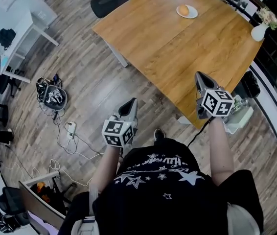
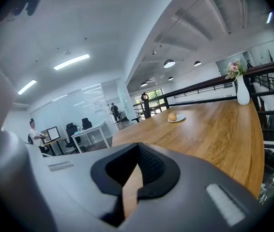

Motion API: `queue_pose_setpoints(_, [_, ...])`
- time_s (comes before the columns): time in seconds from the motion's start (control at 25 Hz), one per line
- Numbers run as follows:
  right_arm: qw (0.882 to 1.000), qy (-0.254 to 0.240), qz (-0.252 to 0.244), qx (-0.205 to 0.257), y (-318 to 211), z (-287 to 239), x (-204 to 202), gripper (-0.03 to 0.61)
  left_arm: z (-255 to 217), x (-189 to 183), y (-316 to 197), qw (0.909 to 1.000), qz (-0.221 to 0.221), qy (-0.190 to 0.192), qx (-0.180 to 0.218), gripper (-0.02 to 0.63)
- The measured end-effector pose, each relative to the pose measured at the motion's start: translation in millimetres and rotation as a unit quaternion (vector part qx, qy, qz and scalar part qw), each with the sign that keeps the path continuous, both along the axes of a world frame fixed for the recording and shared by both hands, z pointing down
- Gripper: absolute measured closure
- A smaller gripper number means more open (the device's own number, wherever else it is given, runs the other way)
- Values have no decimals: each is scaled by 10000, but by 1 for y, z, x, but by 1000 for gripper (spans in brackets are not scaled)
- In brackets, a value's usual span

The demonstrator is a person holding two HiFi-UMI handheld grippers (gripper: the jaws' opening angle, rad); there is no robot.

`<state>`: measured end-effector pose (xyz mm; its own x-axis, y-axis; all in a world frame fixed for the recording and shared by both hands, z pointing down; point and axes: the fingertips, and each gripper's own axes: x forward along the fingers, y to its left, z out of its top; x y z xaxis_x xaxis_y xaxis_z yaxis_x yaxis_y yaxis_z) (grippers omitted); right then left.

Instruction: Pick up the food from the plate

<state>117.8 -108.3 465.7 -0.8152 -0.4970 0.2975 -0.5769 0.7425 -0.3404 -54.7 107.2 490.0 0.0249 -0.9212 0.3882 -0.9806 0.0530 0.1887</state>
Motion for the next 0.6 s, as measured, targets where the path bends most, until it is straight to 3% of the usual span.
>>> queue_pose_setpoints(0.6, [9997, 30, 237, 70, -53, -9, -11, 578, -15, -29, -69, 9994, 230, -91, 246, 612])
